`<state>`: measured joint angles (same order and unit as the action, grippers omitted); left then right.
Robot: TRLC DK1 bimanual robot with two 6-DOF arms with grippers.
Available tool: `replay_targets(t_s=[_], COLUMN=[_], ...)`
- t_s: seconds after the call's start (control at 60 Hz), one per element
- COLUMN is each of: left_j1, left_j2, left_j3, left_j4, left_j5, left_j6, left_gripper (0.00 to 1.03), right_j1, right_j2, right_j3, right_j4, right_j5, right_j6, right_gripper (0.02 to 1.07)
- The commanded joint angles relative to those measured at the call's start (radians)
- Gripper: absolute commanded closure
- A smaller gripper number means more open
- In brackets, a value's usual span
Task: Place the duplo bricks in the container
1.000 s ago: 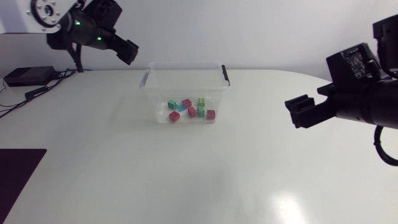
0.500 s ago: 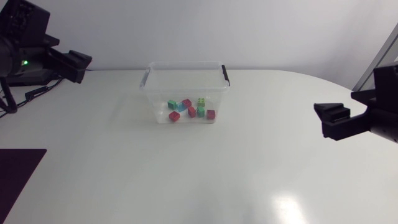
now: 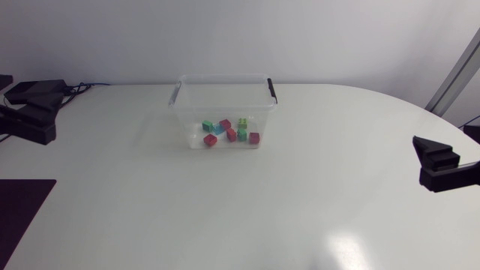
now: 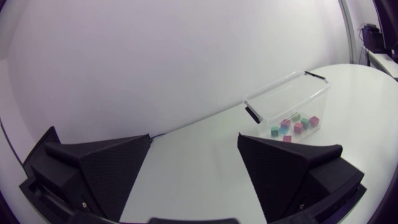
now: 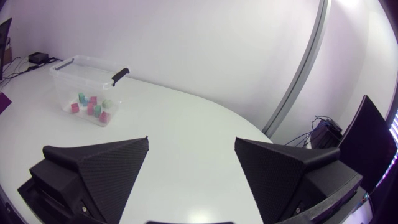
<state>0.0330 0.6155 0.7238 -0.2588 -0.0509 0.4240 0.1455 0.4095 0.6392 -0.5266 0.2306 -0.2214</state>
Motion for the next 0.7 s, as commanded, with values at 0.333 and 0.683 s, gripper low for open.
replay_targets(t_s=[0.333,0.683], left_j1=[0.011,0.021], left_j2=[-0.324,-0.476], left_j3=[-0.213,-0.311], left_j4=[-0.008,-0.008], left_j5=[0.002,0.002], left_j6=[-0.099,-0.111], left_gripper=[0.04,0.04], right_j1=[-0.030,-0.038], right_j2=[-0.187,-0.340], right_j3=[-0.127,-0.231], right_j4=[-0.006,0.013], right_j5=[0.004,0.006], right_j6=[-0.029,-0.049], right_gripper=[0.07,0.07])
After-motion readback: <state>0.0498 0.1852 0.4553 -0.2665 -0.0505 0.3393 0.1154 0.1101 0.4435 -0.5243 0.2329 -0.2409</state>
